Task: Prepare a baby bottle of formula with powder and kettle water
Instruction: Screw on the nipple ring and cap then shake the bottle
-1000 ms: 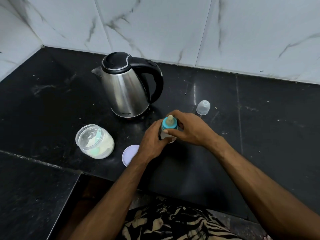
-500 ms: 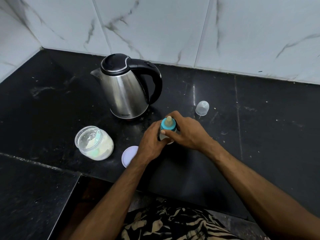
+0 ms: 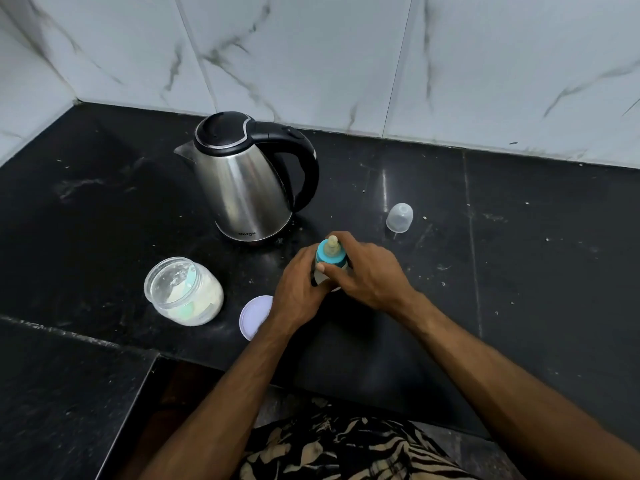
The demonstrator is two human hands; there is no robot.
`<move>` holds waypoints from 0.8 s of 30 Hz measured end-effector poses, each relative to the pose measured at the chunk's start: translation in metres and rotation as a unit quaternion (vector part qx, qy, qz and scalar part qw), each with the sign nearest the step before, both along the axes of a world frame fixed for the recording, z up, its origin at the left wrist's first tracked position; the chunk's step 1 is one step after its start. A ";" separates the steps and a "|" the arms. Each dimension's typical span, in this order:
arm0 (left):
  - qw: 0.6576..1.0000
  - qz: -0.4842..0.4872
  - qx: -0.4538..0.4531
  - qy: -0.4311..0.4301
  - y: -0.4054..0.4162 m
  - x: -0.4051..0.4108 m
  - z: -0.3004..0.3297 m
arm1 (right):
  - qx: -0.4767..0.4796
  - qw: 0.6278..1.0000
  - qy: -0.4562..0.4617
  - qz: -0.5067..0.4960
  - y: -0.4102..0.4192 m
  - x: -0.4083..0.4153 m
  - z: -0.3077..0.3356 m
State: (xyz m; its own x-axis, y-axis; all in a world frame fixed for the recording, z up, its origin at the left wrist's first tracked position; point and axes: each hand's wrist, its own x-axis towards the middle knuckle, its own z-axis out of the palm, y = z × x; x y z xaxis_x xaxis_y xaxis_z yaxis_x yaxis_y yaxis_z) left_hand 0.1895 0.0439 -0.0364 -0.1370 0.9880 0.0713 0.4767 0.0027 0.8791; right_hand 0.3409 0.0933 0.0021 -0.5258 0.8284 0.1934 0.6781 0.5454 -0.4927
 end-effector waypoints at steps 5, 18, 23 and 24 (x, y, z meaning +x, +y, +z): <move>1.000 0.004 -0.008 0.002 0.000 0.001 -0.001 | 0.013 0.995 0.062 -0.076 -0.016 -0.013 -0.011; 1.000 -0.006 -0.001 -0.003 0.002 -0.003 -0.004 | -0.045 0.974 0.194 -0.112 0.025 0.026 -0.010; 1.000 -0.009 -0.006 -0.003 0.003 -0.004 -0.008 | 0.064 0.960 0.130 -0.240 0.065 0.042 -0.026; 1.000 -0.008 -0.006 -0.004 0.003 -0.004 -0.008 | 0.053 0.959 0.113 -0.256 0.070 0.045 -0.028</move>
State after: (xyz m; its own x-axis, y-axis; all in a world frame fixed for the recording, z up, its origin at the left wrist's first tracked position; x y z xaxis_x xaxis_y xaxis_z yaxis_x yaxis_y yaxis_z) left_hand 0.1854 0.0470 -0.0446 -0.1208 0.9909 0.0589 0.4692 0.0048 0.8831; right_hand 0.3855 0.1637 -0.0262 0.0087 0.9358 0.3525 0.7528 0.2259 -0.6183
